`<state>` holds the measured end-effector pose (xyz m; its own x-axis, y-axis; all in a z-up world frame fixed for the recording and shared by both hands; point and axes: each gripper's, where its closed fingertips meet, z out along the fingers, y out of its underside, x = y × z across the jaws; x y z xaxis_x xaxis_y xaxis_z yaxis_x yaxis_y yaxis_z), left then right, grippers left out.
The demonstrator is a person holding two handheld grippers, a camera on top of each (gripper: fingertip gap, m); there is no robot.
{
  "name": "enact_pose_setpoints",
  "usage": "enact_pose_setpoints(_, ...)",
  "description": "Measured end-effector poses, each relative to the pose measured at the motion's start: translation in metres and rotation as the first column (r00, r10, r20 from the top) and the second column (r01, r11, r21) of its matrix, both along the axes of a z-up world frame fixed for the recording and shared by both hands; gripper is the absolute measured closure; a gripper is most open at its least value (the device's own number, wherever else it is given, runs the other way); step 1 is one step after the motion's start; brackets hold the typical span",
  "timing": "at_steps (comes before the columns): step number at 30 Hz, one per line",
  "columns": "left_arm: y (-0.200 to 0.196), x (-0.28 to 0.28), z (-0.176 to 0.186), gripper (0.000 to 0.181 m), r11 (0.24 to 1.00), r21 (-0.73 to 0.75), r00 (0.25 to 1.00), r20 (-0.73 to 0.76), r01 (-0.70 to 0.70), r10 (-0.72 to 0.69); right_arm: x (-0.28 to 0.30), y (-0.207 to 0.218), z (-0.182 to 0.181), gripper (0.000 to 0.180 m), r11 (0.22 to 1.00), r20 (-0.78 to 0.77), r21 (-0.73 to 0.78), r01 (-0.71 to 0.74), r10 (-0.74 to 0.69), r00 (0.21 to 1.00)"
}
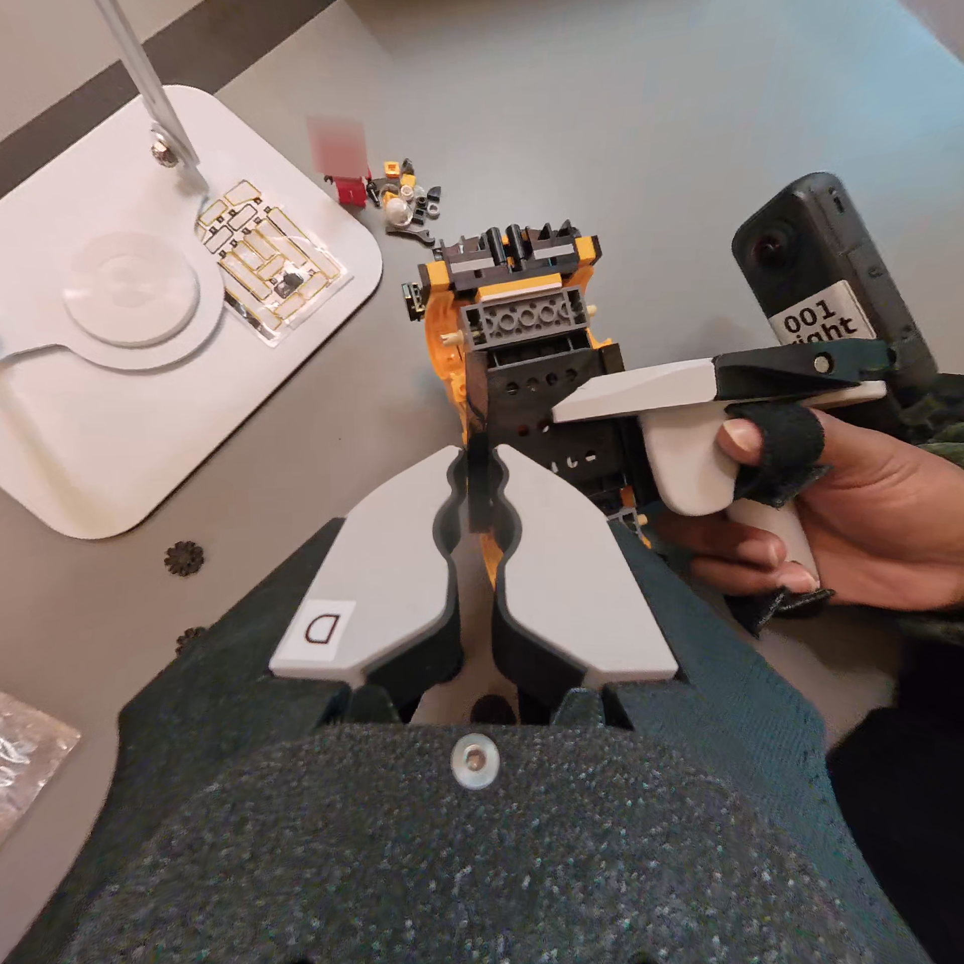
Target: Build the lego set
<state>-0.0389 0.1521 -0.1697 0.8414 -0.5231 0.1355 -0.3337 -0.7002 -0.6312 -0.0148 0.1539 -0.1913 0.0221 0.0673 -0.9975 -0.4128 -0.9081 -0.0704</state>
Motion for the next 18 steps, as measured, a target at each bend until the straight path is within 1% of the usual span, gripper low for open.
enact_pose_setpoints(7, 0.0002, 0.0021, -0.0012, 0.173, 1.000, -0.021, 1.000, 0.006, -0.016, 0.016, 0.0004, 0.0006, 0.0002, 0.131, 1.000, -0.014, -0.006, -0.002, 0.002, 1.000)
enact_pose_setpoints(8, 0.0001, 0.0020, -0.0012, 0.173, 1.000, -0.021, 1.000, 0.009, -0.018, 0.018, 0.0003, 0.0004, 0.0002, 0.129, 1.000, -0.014, -0.005, -0.003, 0.003, 1.000)
enact_pose_setpoints(9, 0.0002, 0.0018, -0.0012, 0.173, 1.000, -0.018, 1.000, 0.009, -0.020, 0.020, 0.0002, 0.0003, 0.0002, 0.131, 1.000, -0.014, -0.004, -0.004, 0.004, 1.000)
enact_pose_setpoints(11, -0.0008, 0.0026, -0.0009, 0.173, 1.000, -0.017, 1.000, 0.015, -0.016, 0.016, 0.0000, 0.0002, 0.0004, 0.129, 1.000, -0.016, -0.004, -0.006, 0.006, 1.000)
enact_pose_setpoints(14, -0.0037, 0.0037, -0.0014, 0.164, 1.000, -0.028, 0.999, 0.034, -0.008, 0.009, -0.0002, -0.0002, 0.0005, 0.131, 1.000, -0.018, -0.004, -0.012, 0.012, 1.000)
enact_pose_setpoints(18, -0.0056, 0.0008, 0.0039, 0.164, 1.000, -0.017, 0.999, 0.051, -0.003, 0.004, -0.0006, -0.0007, 0.0005, 0.131, 1.000, -0.018, -0.002, -0.019, 0.019, 1.000)
